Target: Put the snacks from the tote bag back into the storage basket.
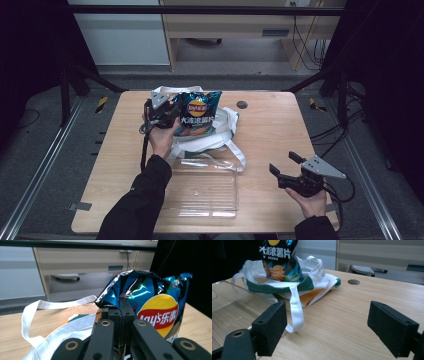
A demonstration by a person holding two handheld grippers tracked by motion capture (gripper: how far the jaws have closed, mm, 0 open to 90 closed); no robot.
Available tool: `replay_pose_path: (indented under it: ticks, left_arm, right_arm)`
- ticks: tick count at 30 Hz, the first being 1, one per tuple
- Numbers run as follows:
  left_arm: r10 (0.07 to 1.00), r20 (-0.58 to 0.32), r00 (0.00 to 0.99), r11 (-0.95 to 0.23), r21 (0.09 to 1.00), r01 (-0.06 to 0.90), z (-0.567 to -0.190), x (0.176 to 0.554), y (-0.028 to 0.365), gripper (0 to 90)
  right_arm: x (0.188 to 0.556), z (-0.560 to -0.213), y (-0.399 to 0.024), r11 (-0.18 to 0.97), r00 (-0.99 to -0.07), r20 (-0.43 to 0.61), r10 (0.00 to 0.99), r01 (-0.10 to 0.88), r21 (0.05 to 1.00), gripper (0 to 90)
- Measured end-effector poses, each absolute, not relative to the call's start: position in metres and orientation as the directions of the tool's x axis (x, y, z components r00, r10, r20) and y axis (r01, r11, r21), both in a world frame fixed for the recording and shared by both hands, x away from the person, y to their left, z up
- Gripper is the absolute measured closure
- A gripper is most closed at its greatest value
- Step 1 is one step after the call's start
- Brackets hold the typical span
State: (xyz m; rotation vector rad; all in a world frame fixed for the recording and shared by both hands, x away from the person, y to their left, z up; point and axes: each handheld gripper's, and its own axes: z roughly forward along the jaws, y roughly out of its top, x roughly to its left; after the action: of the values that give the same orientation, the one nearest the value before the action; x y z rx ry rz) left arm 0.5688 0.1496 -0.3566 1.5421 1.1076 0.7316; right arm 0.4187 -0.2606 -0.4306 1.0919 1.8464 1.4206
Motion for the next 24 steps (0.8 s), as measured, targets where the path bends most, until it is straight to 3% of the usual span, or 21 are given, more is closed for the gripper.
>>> replay_pose_path:
  ticks: [9,24]
  left_arm:
    - [0.915,-0.069,0.398,-0.010,0.981,0.192,-0.325,0.550,0.149,89.8]
    - [0.886,-0.079,0.458,0.019,0.991,0.134,-0.292,0.507,0.164,89.8]
  right_arm:
    - [0.418,-0.430,-0.262,0.100,-0.508,0.048,0.860,0.260,0.960,16.2]
    - [0.418,-0.430,-0.263,0.100,-0.499,0.036,0.866,0.243,0.965,16.0]
